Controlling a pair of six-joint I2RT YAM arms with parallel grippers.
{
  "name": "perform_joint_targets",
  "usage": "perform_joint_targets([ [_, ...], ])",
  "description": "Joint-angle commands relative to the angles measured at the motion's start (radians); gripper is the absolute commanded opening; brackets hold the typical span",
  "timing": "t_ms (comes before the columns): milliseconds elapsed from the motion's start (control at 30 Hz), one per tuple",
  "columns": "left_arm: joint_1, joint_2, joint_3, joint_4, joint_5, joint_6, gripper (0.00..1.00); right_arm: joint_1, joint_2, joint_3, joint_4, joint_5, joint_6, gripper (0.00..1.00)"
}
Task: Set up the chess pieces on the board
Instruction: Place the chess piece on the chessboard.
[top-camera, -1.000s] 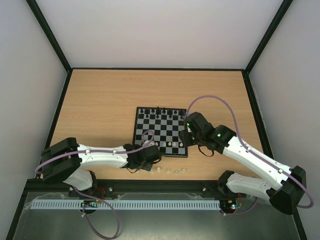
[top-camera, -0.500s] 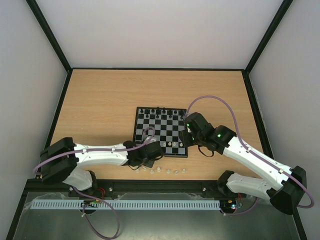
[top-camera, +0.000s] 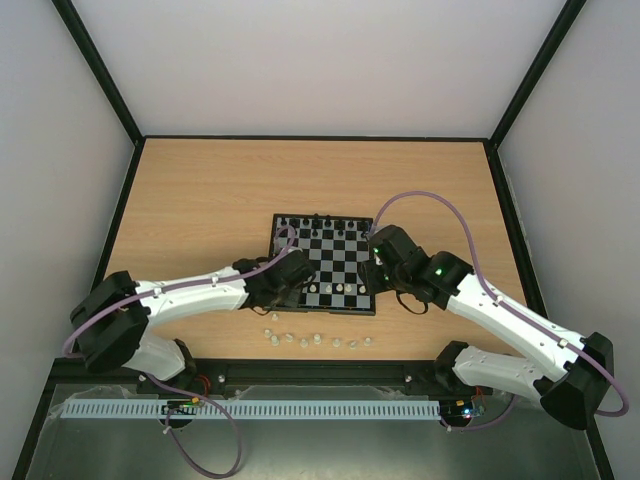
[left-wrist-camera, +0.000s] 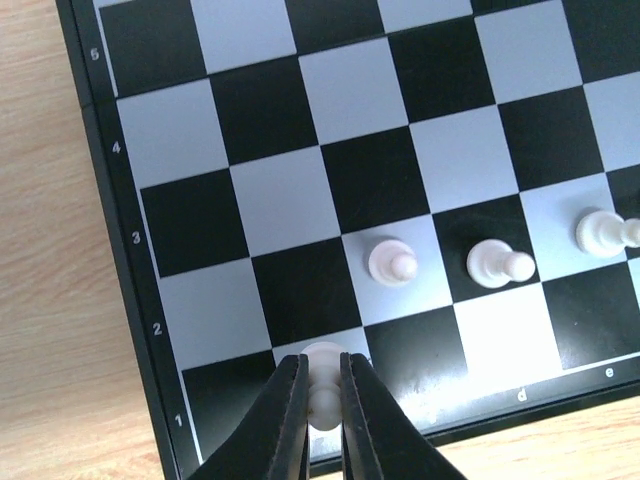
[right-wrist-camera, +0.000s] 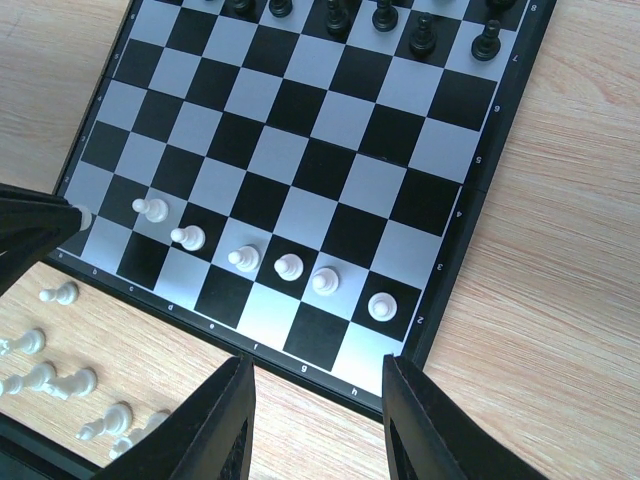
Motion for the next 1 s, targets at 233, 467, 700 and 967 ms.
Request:
perform_joint_targets([
  [233,0.055,0.096,0.056,0.032,0.012,0.080,0.11,0.008,-0.011,-0.011,-0.013,0.011,-0.002,0.36],
  [467,0.073,0.131,0.059,0.049,0.021,0.093,0.12,0.008,-0.009,-0.011,-0.010,0.007,-0.003,0.36],
  [700,0.075,0.141,0.057,0.058,0.032,0.097,0.18,0.008,-0.007,-0.013,-0.010,0.005,-0.003,0.36],
  [967,0.075,0.118,0.058,0.046,0.022,0.087,0.28,0.013,-0.006,-0.013,-0.010,0.006,-0.002,0.36],
])
